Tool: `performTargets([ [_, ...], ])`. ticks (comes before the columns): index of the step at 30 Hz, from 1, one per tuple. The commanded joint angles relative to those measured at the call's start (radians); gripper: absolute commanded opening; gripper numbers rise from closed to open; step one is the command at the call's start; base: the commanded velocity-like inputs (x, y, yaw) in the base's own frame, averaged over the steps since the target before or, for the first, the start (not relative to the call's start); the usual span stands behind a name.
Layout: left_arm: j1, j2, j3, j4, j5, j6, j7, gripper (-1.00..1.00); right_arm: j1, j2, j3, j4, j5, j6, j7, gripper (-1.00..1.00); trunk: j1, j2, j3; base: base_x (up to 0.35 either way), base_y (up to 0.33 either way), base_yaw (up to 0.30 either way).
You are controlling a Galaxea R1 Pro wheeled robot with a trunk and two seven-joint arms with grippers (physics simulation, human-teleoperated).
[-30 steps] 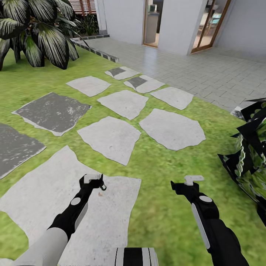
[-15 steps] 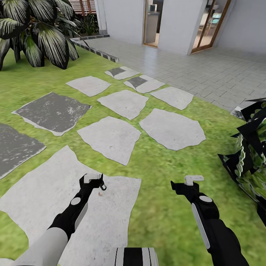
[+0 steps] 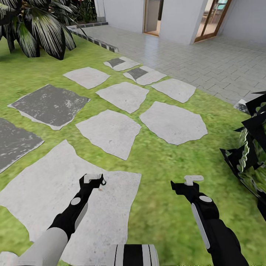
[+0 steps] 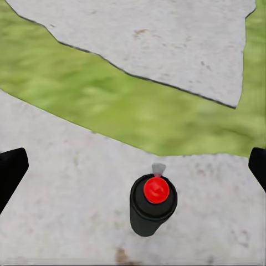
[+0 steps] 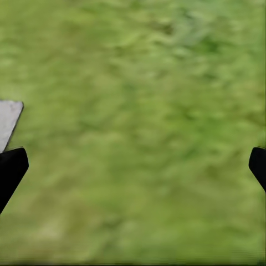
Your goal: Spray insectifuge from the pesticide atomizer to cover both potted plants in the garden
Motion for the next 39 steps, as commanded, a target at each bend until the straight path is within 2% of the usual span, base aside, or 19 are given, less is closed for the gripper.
performTargets([
  [1,0.0,0.0,0.0,0.001,0.0,-0.003,0.0,1.0,0.0,0.0,0.0,-0.001,0.004,0.005,0.0,1.0,0.0,0.0,-0.001,0.0,0.0,0.0],
  [4,0.0,0.0,0.0,0.001,-0.002,-0.003,0.0,1.0,0.0,0.0,0.0,-0.001,0.004,0.005,0.0,1.0,0.0,0.0,-0.001,0.0,0.0,0.0],
  [15,0.0,0.0,-0.003,0.001,-0.003,-0.003,0.0,1.0,0.0,0.0,-0.001,-0.001,0.004,0.005,0.0,1.0,0.005,-0.003,-0.043,0.0,0.0,0.0],
  [30,0.0,0.0,-0.006,0.001,-0.004,-0.003,0.0,1.0,0.0,0.0,-0.001,-0.001,0.004,0.005,0.0,1.0,0.005,-0.003,-0.043,0.0,0.0,-0.055],
  [33,0.0,0.0,-0.006,0.001,-0.004,-0.003,0.0,1.0,0.0,0.0,-0.001,-0.001,0.004,0.005,0.0,1.0,0.006,-0.004,-0.055,0.0,0.0,-0.005],
  [39,0.0,0.0,-0.005,0.001,-0.004,-0.003,0.0,1.0,0.0,-0.003,-0.003,-0.001,0.004,0.005,0.0,1.0,0.006,-0.004,-0.055,0.0,0.0,0.0],
])
